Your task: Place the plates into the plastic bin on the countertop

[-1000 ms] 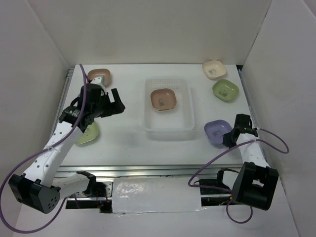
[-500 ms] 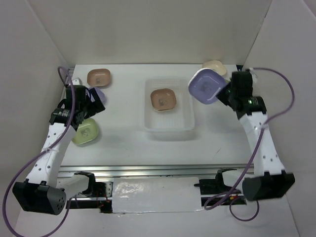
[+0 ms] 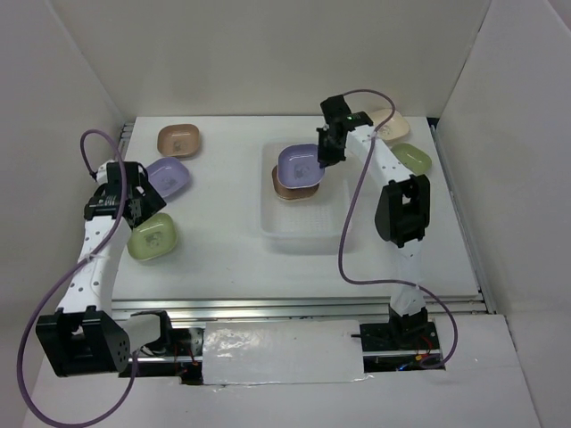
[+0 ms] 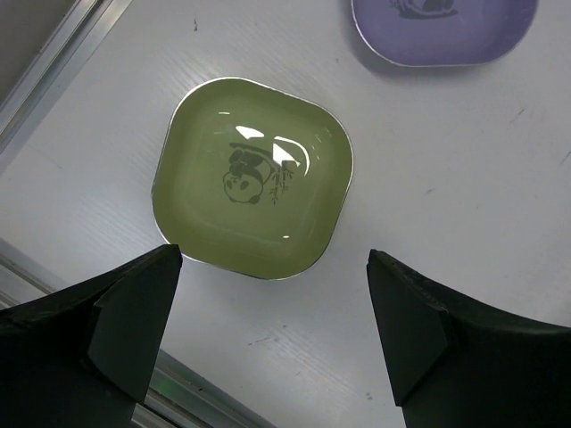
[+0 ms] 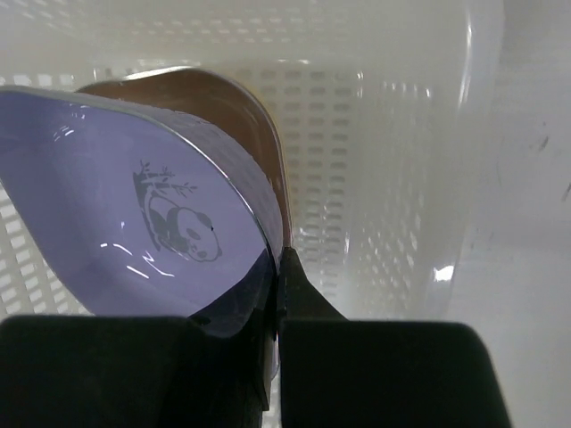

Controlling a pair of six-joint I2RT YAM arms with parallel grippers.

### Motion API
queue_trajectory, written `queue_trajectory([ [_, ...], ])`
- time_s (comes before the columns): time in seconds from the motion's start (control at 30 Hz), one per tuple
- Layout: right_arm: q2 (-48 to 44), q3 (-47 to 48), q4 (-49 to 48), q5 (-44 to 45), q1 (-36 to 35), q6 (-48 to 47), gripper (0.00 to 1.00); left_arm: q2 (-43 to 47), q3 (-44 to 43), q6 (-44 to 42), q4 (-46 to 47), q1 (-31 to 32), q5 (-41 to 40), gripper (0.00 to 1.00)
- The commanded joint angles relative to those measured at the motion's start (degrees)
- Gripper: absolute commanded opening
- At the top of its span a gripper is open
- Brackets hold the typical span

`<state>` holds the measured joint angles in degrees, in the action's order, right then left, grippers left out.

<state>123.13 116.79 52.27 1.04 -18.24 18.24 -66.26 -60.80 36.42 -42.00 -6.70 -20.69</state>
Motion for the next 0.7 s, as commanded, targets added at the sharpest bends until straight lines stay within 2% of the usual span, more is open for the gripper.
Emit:
queue_trajectory([
  [0.0, 1.4, 8.8, 3.1, -0.7, -0.3, -2.3, 0.0, 0.7, 0.9, 0.4, -0.1, -0.8, -1.6, 0.99],
  [0.03, 3.0, 9.6, 3.1, -3.3, -0.3, -2.4, 0.02, 0.4, 1.2, 0.0, -0.2, -0.9, -1.4, 0.99],
  [0.17, 3.1, 10.0, 3.3, -5.3, -0.8, -2.7, 0.56, 0.3, 3.5, -0.7, 0.3, -3.9, 0.5, 0.99],
  [0.23, 0.0, 7.4, 2.0, -6.7, -1.4, -3.0, 0.75, -0.4, 3.9, -0.4, 0.1, -5.3, 0.9, 0.99],
  [0.3, -4.0, 6.2, 0.6, -9.6, -1.5, -3.1, 0.81, -0.9, 4.4, 0.6, -0.2, -8.1, 1.7, 0.99],
  [0.33, -5.8, 5.0, 0.4, -10.4, -1.7, -2.9, 1.0, -1.2, 5.1, 0.9, -0.5, -9.8, 1.8, 0.99],
  [0.43, -15.1, 0.1, -1.9, -10.3, -2.6, -2.3, 1.0, -1.9, 6.5, 1.6, -0.3, -12.0, 2.0, 0.99],
  [0.47, -20.8, -1.6, -3.6, -10.2, -3.3, -2.2, 1.0, -2.2, 6.5, 1.5, -0.5, -13.2, 2.5, 0.99],
  [0.53, -26.8, -9.3, -5.9, -11.7, -4.0, -2.1, 1.0, -4.4, 6.2, 1.0, -0.5, -13.8, 2.6, 0.99],
  [0.57, -29.9, -12.3, -10.0, -12.1, -5.0, -2.1, 1.0, -5.4, 6.0, 0.8, -0.6, -14.0, 2.4, 0.99],
  [0.6, -36.7, -19.4, -12.3, -14.1, -5.5, -2.0, 1.0, -6.6, 5.8, 0.8, -0.9, -14.1, 1.4, 0.99],
  [0.67, -42.6, -26.2, -18.7, -17.1, -6.1, -1.5, 1.0, -10.1, 5.3, 0.6, -0.7, -14.6, 2.0, 0.99],
])
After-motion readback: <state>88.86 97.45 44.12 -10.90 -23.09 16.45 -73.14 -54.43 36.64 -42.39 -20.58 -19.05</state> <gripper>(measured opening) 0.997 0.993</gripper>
